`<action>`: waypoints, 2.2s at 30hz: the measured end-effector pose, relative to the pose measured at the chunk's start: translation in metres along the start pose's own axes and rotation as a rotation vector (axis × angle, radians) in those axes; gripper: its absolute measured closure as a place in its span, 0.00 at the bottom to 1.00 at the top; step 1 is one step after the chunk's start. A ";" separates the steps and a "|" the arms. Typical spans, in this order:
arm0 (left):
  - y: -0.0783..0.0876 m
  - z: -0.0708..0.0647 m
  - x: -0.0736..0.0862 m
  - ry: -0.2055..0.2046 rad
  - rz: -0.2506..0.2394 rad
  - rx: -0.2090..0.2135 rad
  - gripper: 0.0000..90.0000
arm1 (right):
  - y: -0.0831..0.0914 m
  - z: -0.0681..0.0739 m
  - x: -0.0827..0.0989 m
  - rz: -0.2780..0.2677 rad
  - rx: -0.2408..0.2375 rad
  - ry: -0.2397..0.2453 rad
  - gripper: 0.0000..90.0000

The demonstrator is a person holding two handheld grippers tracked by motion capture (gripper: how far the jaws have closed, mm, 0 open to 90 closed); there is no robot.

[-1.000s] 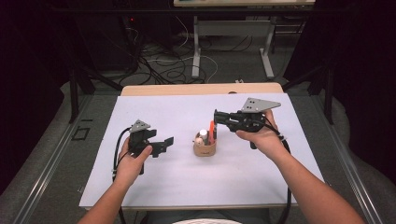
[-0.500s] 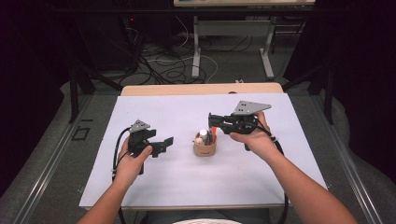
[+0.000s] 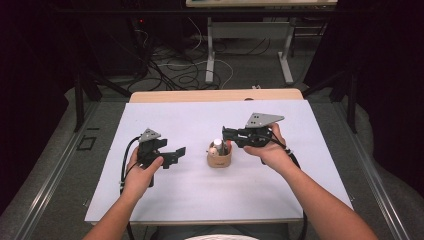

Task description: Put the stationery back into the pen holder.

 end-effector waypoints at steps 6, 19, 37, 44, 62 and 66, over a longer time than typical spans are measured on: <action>-0.001 -0.001 0.000 0.005 -0.005 -0.001 0.18 | -0.005 -0.001 0.006 0.031 0.002 -0.006 0.89; -0.001 -0.001 0.000 -0.009 0.000 0.000 0.18 | -0.014 0.000 0.013 0.084 0.000 0.005 0.89; -0.001 0.000 0.001 -0.016 0.002 -0.003 0.18 | -0.011 -0.003 0.012 0.085 0.008 -0.010 0.79; -0.001 0.001 0.001 -0.015 0.012 -0.006 0.18 | -0.005 -0.002 0.008 0.090 0.020 -0.009 0.65; 0.003 0.009 0.002 0.006 0.003 -0.028 0.18 | 0.020 -0.008 0.006 0.094 0.080 -0.013 0.57; 0.005 0.011 0.002 0.008 0.000 -0.034 0.18 | 0.025 -0.011 0.005 0.082 0.096 -0.033 0.51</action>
Point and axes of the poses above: each handheld gripper's, and its own axes: y roughly backward along the jaws, x roughly out of its underside, z roughly to its left, the point moved 1 cm from there along -y, roughly forward along the jaws, and after that the axes turned 9 degrees about -y, right-handed, at the moved point
